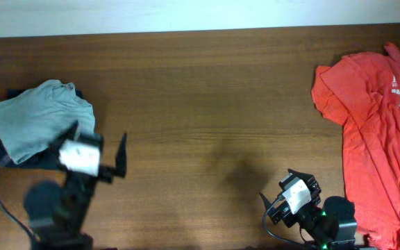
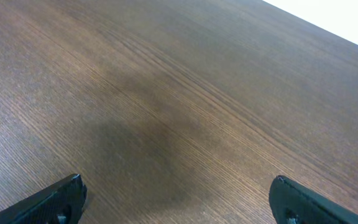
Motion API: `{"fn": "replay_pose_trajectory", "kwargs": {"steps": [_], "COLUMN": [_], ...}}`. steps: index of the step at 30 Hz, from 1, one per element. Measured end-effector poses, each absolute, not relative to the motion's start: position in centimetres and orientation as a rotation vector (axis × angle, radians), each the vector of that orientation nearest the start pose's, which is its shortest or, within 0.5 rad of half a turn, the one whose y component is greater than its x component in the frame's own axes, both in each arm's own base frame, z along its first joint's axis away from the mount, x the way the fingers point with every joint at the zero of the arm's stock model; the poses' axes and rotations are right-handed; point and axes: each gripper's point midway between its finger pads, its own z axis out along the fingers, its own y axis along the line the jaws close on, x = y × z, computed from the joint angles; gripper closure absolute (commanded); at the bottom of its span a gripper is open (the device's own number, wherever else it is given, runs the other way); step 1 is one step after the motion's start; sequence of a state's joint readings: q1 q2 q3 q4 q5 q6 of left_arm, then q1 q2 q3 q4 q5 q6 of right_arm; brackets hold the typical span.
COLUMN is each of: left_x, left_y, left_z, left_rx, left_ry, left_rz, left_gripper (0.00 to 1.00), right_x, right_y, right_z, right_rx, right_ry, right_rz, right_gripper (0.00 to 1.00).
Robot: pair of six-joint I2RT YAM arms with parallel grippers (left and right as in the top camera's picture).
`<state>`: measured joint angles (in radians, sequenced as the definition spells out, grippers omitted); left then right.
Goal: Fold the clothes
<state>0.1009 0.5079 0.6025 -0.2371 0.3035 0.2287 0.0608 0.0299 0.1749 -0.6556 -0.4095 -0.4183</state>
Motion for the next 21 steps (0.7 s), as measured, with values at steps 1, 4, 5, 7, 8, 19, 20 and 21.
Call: {"fn": "replay_pose_trajectory", "kwargs": {"steps": [1, 4, 5, 7, 8, 19, 20, 21], "left_x": [26.2, 25.2, 24.9, 24.6, 24.5, 23.9, 23.9, 23.9], "left_y": [-2.6, -2.9, -3.0, -3.2, -3.3, -3.7, -3.8, -3.9], "left_z": [28.0, 24.7, 23.8, 22.5, 22.1, 19.5, 18.6, 17.3], "left_rx": [0.334, 0.345, 0.35, 0.358, 0.361, 0.378, 0.381, 0.384], "left_ry": [1.657, 1.623, 1.613, 1.588, 1.575, 1.487, 1.514, 1.554], "left_rz": [-0.013, -0.016, -0.019, -0.021, -0.02, -0.014, -0.024, -0.039], "left_gripper": [0.01, 0.01, 0.01, 0.01, 0.01, 0.01, 0.01, 0.01], "right_x": [18.7, 18.7, 18.7, 18.7, 18.7, 18.7, 18.7, 18.7], "right_y": [8.0, 8.0, 8.0, 8.0, 8.0, 8.0, 8.0, 8.0], "right_z": [10.3, 10.3, 10.3, 10.3, 10.3, 10.3, 10.3, 10.3], "right_rx": [-0.72, -0.721, -0.721, -0.721, -0.721, -0.72, -0.72, -0.721], "right_ry": [1.912, 1.911, 1.912, 1.912, 1.912, 1.912, 1.912, 1.911], "right_rz": [0.203, 0.203, 0.203, 0.203, 0.203, 0.203, 0.203, 0.202], "right_gripper": [0.01, 0.01, 0.01, 0.02, 0.01, 0.01, 0.02, 0.01]}}
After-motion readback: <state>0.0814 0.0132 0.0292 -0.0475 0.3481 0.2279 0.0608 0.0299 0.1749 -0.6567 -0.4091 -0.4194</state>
